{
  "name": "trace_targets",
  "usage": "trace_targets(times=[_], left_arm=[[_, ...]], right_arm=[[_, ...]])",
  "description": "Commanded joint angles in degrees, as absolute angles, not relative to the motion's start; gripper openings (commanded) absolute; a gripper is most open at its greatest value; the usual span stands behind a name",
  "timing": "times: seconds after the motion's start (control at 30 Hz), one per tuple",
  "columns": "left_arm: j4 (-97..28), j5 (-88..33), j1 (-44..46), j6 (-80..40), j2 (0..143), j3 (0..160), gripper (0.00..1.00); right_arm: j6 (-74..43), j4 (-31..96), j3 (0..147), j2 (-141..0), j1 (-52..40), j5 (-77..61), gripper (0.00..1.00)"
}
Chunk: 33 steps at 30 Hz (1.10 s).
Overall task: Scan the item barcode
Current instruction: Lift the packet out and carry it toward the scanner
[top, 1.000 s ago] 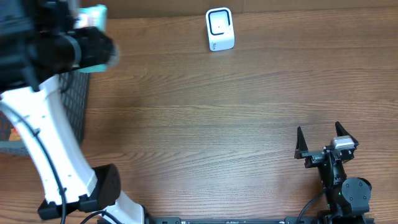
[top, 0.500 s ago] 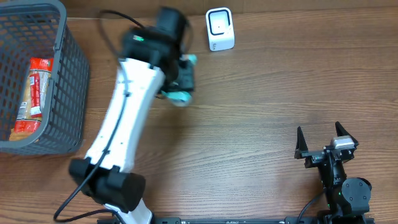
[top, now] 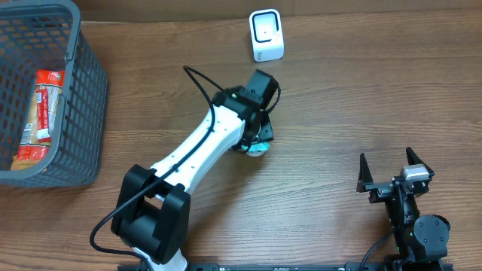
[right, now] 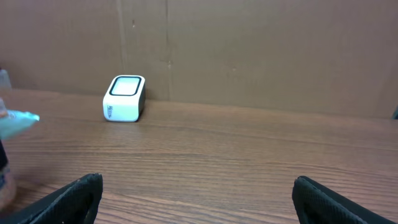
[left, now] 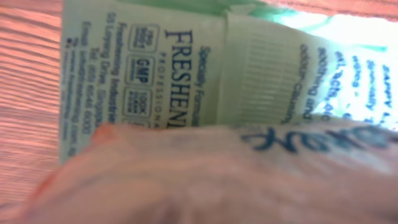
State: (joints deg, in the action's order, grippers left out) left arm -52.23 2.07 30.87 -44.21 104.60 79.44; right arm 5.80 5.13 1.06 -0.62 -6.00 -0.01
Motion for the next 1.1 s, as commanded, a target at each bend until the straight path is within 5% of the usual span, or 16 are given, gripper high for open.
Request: trace_targets(times=[0.0,0.77,0.87,0.93,1.07], left_arm=[[-49.58,3.22,32.38,-46.33,104.18,77.67,0.09],[-41.45,5.93,37.63,-46.57,104.27,72.69,0.11],[-41.25,5.96,37.65,-46.52,104.27,72.69,0.25],[-41.43,5.93,37.63,-46.44,104.27,72.69,0.49],[-41.60,4.97,37.63,-46.28,104.27,72.69,0.68]], right_arm=[[5.87,4.82,0.45,-0.16,-5.65,-0.14,1.00],[5.87,4.82,0.45,-0.16,-5.65,-0.14,1.00],[5.87,4.82,0.45,-0.16,-5.65,-0.14,1.00],[5.87,4.82,0.45,-0.16,-5.65,-0.14,1.00],[5.87,4.82,0.45,-0.16,-5.65,-0.14,1.00]])
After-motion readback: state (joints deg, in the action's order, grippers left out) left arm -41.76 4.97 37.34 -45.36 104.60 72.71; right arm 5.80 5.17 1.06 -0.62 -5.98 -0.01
